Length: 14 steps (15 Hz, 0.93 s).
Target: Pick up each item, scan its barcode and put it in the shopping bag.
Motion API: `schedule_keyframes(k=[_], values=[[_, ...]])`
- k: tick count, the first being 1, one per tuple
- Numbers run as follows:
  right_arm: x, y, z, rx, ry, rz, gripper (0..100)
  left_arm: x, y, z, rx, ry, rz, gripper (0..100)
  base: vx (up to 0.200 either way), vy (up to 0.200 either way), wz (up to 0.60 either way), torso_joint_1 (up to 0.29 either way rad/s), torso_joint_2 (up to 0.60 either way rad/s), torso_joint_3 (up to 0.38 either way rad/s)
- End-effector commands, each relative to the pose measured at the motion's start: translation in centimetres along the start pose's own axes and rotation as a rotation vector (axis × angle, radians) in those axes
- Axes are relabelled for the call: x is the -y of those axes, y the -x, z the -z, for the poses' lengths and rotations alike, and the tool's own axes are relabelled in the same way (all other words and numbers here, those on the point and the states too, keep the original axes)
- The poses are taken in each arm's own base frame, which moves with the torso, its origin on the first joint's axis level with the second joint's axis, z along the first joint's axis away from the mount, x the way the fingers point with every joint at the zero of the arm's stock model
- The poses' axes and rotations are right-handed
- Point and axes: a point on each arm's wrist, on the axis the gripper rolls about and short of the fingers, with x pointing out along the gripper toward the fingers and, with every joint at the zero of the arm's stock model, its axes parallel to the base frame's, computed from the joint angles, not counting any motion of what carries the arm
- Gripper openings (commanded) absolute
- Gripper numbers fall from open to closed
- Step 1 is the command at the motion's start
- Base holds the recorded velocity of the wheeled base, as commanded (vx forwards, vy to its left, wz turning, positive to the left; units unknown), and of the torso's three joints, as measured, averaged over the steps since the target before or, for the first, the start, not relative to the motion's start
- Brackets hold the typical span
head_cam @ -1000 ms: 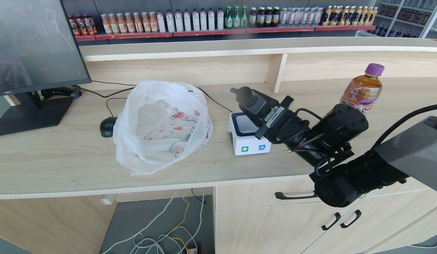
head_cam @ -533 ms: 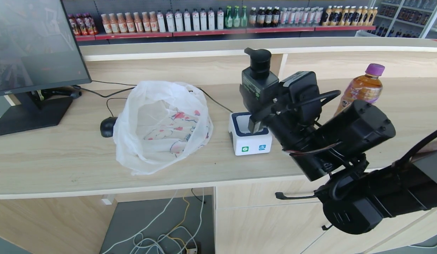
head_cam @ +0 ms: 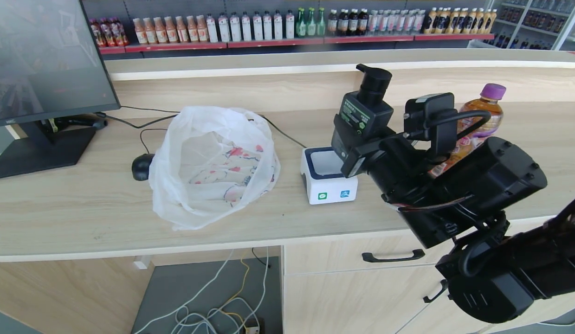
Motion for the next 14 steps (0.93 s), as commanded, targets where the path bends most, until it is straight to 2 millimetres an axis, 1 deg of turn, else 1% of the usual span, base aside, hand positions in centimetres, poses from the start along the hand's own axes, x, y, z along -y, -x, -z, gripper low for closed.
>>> schedule_keyframes(k=[1, 2, 5, 7, 9, 10, 14], values=[[0.2, 0.5, 0.4, -0.024, -0.002, 0.002, 0, 0.0, 0.0, 0.0, 0.001, 0.0, -0.002, 100, 0.0, 0.0, 0.0, 0.0, 0.0, 0.0], [0.2, 0.5, 0.4, -0.025, -0.009, 0.016, 0, 0.0, 0.0, 0.0, 0.001, -0.001, 0.0, 100, 0.0, 0.0, 0.0, 0.0, 0.0, 0.0], [0.6, 0.3, 0.3, -0.034, -0.06, 0.129, 0, 0.0, 0.0, 0.0, 0.001, 0.002, -0.002, 100, 0.0, 0.0, 0.0, 0.0, 0.0, 0.0], [1.7, 0.2, 0.2, -0.026, -0.048, 0.159, 0, 0.0, 0.0, 0.0, 0.001, 0.003, 0.0, 100, 0.0, 0.0, 0.0, 0.0, 0.0, 0.0], [2.6, 0.1, 0.1, -0.023, -0.036, 0.184, 0, 0.0, 0.0, 0.0, 0.001, 0.002, 0.0, 100, 0.0, 0.2, 0.0, 0.002, 0.0, 0.002], [3.0, 0.1, -0.6, -0.002, -0.036, 0.195, 0, 0.0, 0.0, 0.0, 0.001, 0.003, -0.002, 100, 0.0, 0.2, 0.0, 0.002, 0.01, 0.002], [3.5, 0.2, -1.4, 0.017, -0.037, 0.206, 0, 0.0, 0.0, 0.0, 0.002, 0.005, -0.002, 100, 0.0, 0.2, 0.0, 0.0, 0.01, -0.001]])
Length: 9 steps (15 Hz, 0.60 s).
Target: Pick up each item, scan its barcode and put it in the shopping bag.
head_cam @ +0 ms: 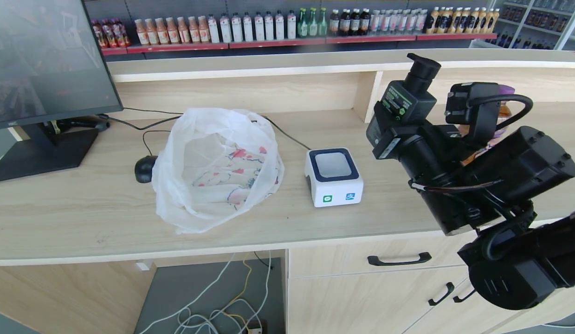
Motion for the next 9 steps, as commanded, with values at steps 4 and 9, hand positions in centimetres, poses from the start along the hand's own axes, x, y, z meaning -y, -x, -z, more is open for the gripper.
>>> schedule_keyframes(k=[4, 9], values=[[0.16, 0.11, -0.67, 0.015, -0.005, 0.001, 0, 0.0, 0.0, -0.04, 0.0, 0.002, 0.0, 100, 0.0, 0.2, 0.0, 0.003, 0.0, 0.001], [0.21, 0.35, -0.47, 0.003, 0.0, 0.0, 0, 0.0, 0.0, -0.04, 0.0, 0.002, 0.0, 100, 0.0, 0.2, 0.0, 0.002, 0.0, 0.0]])
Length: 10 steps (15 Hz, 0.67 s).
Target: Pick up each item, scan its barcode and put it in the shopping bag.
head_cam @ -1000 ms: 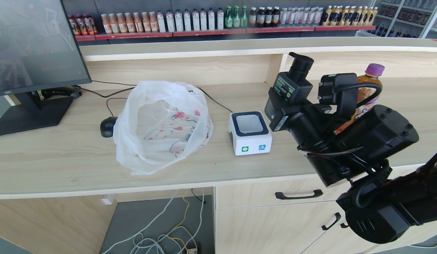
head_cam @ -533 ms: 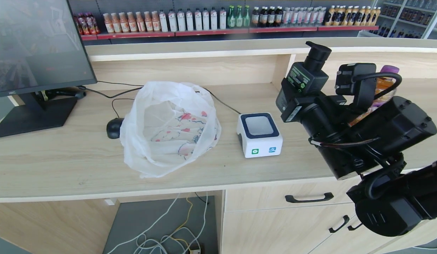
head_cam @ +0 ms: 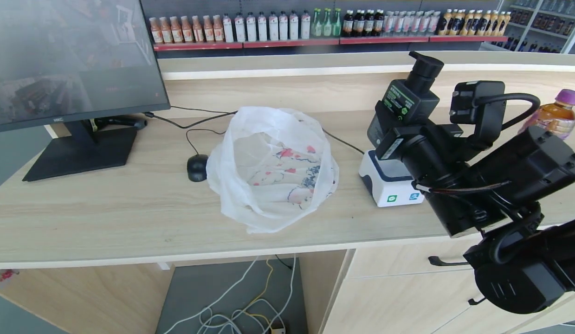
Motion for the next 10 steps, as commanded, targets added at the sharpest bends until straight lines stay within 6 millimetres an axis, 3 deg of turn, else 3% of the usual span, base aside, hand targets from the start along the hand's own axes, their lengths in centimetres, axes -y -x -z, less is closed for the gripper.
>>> schedule_keyframes(k=[1, 4, 10], values=[[0.01, 0.02, 0.0, 0.001, 0.001, 0.0, 0, 0.0, 0.0, 0.01, 0.0, 0.0, 0.0, 100, 0.0, 0.2, 0.0, 0.007, 0.0, -0.002], [0.05, 0.2, -0.28, 0.003, -0.002, -0.001, 0, 0.0, 0.0, 0.01, 0.0, -0.004, 0.0, 100, 0.0, 0.2, 0.0, 0.002, 0.0, -0.002], [-0.62, 0.89, -0.42, -0.008, -0.01, -0.026, 0, 0.0, 0.0, 0.01, 0.0, -0.004, 0.0, 100, 0.0, 0.0, 0.0, 0.0, 0.0, 0.0]])
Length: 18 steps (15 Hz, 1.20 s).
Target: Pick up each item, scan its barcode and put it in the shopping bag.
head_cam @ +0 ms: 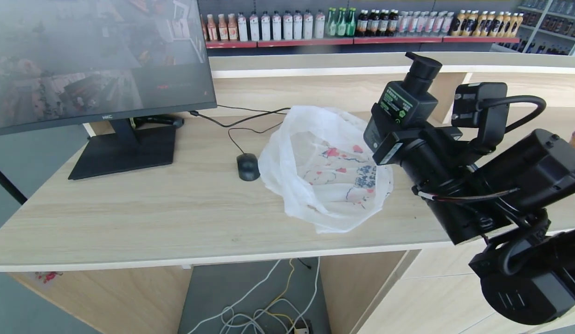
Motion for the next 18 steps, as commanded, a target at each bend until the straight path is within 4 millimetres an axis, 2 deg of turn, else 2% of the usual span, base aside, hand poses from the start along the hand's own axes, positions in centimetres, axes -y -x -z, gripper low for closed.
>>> schedule_keyframes(k=[1, 6, 9, 10, 13, 15, 18], values=[[-0.7, 0.4, 0.1, -0.009, -0.009, -0.022, 0, 0.0, 0.0, 0.0, -0.001, 0.0, 0.002, 100, 0.0, 0.0, 0.0, 0.0, 0.0, 0.0], [-4.8, 2.8, 1.1, -0.08, -0.028, -0.162, 0, 0.0, 0.0, 0.0, -0.001, 0.0, 0.0, 100, 0.0, 0.0, 0.0, 0.0, 0.0, 0.0], [-5.0, 3.4, 2.1, -0.118, 0.004, -0.18, 0, 0.0, 0.0, 0.0, -0.001, 0.0, 0.0, 100, 0.0, 0.0, 0.0, 0.0, 0.0, 0.0], [-5.1, 3.1, 2.2, -0.113, 0.016, -0.178, 0, 0.0, 0.0, 0.0, -0.001, 0.0, 0.002, 100, 0.0, 0.0, 0.0, 0.0, 0.0, 0.0], [-5.5, 0.7, 3.5, -0.082, 0.038, -0.152, 0, 0.0, 0.0, 0.0, -0.001, 0.0, 0.0, 100, 0.0, 0.0, 0.0, 0.0, 0.0, 0.0], [-5.2, -0.4, 4.2, -0.109, 0.062, -0.135, 0, 0.0, 0.0, 0.0, -0.001, 0.0, 0.002, 100, 0.0, 0.0, 0.0, 0.0, 0.0, 0.0], [-4.6, -3.2, 5.7, -0.127, 0.089, -0.1, 0, 0.0, 0.0, 0.0, -0.001, 0.0, 0.002, 100, 0.0, 0.0, 0.0, 0.0, 0.0, 0.0]])
